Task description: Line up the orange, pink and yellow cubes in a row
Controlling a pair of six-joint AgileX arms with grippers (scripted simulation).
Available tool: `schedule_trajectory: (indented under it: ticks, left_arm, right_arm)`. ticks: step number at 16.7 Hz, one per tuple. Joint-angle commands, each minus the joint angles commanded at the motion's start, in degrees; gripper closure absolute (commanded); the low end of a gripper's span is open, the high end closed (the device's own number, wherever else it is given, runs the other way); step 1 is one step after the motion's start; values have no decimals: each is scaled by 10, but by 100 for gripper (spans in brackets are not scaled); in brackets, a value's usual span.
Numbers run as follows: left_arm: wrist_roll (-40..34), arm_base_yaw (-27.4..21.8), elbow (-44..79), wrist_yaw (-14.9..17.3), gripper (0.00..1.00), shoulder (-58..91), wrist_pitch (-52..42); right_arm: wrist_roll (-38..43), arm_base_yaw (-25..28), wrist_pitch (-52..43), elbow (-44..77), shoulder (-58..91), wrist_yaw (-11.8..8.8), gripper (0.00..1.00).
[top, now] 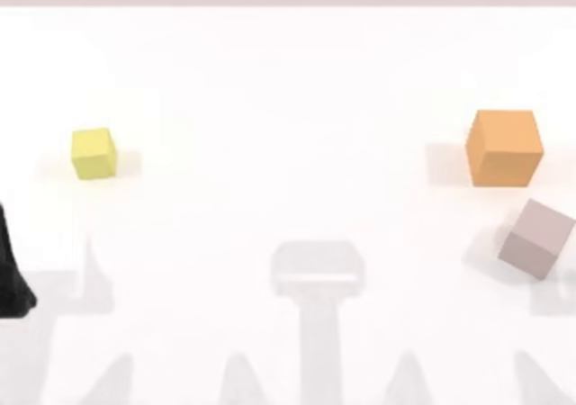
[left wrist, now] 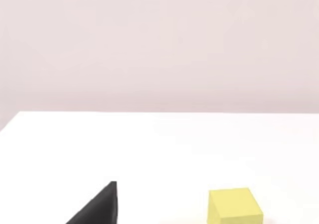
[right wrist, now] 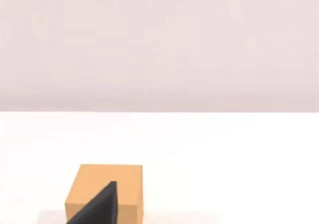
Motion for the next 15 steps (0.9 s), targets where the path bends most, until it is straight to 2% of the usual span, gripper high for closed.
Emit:
schedule_trajectory:
  ticks: [4,7,11,15]
  left_arm:
    - [-2,-1,17,0,0,17,-13]
    - [-9,-4,88,0,0,88,-62]
    - [-26,-14,263,2,0,268,-171]
    - [-49,-24,493,3,0,534,-314]
  right_arm:
    - [0,0,0,0,0,0,0]
    - [0,0,0,0,0,0,0]
    - [0,0,0,0,0,0,0]
    - [0,0,0,0,0,0,0]
